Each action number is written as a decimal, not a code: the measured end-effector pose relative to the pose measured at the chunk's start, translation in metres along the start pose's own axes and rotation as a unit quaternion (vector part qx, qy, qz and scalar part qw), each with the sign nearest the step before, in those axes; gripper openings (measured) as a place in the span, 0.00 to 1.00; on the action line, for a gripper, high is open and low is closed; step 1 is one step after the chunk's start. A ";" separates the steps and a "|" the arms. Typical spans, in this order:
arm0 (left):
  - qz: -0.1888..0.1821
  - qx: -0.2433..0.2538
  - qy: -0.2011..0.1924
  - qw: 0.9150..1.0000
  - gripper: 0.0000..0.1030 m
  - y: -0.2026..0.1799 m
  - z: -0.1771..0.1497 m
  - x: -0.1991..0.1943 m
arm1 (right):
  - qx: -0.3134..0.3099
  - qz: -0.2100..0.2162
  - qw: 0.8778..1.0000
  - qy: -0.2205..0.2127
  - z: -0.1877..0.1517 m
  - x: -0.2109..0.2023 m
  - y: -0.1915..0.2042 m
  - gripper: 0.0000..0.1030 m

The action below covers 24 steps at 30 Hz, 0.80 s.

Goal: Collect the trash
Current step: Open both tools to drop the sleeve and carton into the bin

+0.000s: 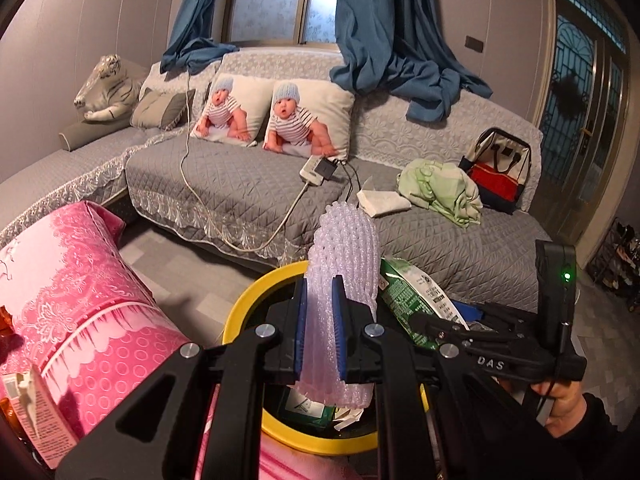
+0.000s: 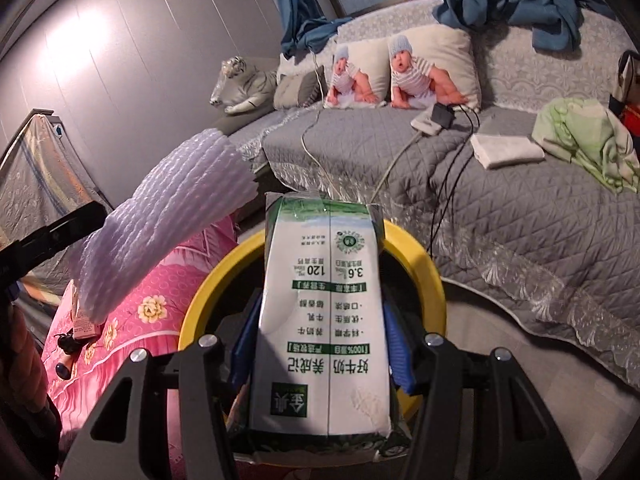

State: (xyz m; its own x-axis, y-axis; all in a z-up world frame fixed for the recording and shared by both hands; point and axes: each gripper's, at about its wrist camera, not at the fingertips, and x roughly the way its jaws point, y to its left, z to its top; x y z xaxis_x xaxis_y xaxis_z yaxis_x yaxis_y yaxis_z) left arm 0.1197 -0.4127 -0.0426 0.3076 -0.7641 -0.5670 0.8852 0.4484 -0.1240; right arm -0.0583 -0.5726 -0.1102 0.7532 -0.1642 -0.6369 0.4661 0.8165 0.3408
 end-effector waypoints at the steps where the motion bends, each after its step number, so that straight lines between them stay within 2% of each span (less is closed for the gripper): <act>1: 0.003 -0.001 0.002 1.000 0.11 0.000 0.000 0.004 | -0.001 -0.003 1.000 0.003 -0.001 0.002 -0.001 0.50; 12: 0.023 -0.030 0.047 0.998 0.11 0.007 -0.010 0.048 | -0.007 -0.035 0.999 0.033 -0.004 0.023 0.003 0.51; 20: 0.033 -0.066 0.069 0.995 0.13 0.020 -0.012 0.062 | 0.017 -0.058 0.997 0.038 0.001 0.027 -0.006 0.53; 22: 0.035 -0.076 0.074 0.994 0.26 0.025 -0.013 0.063 | 0.015 -0.064 0.997 0.033 0.002 0.023 -0.006 0.62; 24: 0.042 -0.091 0.071 0.992 0.63 0.031 -0.015 0.061 | 0.013 -0.069 0.997 0.025 0.003 0.018 -0.005 0.65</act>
State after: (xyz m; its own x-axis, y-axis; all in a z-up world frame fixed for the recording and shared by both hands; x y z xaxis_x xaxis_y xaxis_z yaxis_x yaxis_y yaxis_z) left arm 0.1607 -0.4388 -0.0929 0.3142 -0.6537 -0.6885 0.7765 0.5942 -0.2098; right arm -0.0454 -0.5817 -0.1212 0.6569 -0.2465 -0.7126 0.5765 0.7733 0.2639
